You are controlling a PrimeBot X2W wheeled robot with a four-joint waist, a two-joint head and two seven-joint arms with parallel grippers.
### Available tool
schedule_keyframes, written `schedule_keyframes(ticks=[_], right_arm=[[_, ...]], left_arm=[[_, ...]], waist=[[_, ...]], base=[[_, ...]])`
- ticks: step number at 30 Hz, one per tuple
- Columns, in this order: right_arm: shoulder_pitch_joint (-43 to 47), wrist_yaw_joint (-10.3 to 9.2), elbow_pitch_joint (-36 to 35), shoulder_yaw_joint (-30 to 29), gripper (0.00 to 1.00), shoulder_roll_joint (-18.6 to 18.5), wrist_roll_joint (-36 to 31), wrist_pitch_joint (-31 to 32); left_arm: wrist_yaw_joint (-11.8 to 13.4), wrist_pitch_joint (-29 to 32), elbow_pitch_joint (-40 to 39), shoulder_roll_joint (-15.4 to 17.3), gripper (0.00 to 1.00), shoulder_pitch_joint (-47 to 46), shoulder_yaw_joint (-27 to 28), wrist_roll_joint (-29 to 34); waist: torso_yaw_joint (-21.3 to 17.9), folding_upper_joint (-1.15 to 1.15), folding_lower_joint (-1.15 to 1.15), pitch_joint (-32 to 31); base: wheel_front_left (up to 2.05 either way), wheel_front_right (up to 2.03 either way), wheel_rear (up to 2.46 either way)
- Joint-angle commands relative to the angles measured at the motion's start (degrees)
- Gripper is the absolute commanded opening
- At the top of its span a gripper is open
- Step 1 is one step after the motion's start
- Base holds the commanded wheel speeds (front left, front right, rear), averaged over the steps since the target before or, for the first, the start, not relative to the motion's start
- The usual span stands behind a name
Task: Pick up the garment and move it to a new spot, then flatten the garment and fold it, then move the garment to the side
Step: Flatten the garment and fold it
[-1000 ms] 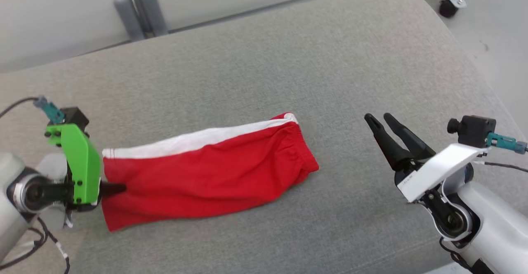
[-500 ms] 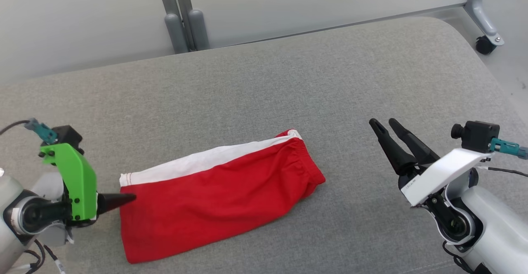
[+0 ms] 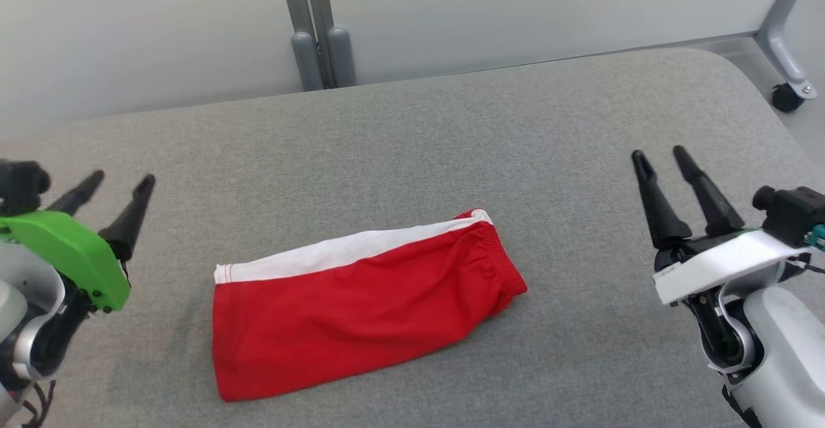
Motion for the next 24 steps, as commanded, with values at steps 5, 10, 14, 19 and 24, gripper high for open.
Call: schedule_keyframes(ticks=[5,10,14,19,24], right_arm=[[4.23,0.00,-3.46,-8.23,1.00,5.80,-9.48,-0.38],[8.18,0.00,-5.04,-12.15,1.00,9.71,-15.24,-0.40],[10.46,0.00,-4.34,-12.81,1.00,11.94,-17.48,0.28],[10.96,0.01,-1.62,-10.84,1.00,11.97,-17.92,2.46],[8.39,0.00,3.26,-7.84,1.00,11.54,-16.44,4.80]], left_arm=[[8.17,-11.01,-5.91,0.77,1.00,6.37,3.87,2.65],[13.76,-12.20,-9.75,-3.99,1.00,14.25,13.36,10.27],[13.70,-12.11,-11.43,-10.09,1.00,23.59,23.28,18.73],[10.10,-12.11,-11.17,-18.25,1.00,33.75,31.38,25.78],[5.12,-12.12,-8.66,-25.45,1.00,38.03,34.94,30.55]], waist=[[1.23,0.00,0.00,-0.44],[2.43,0.00,0.00,-0.41],[3.10,0.00,0.00,-0.60],[4.99,0.00,0.00,-0.82],[8.49,0.00,0.00,-1.05]], base=[[0.00,0.00,0.00],[0.00,0.00,0.00],[0.00,0.00,0.00],[0.00,0.00,0.00],[0.00,0.00,0.00]])
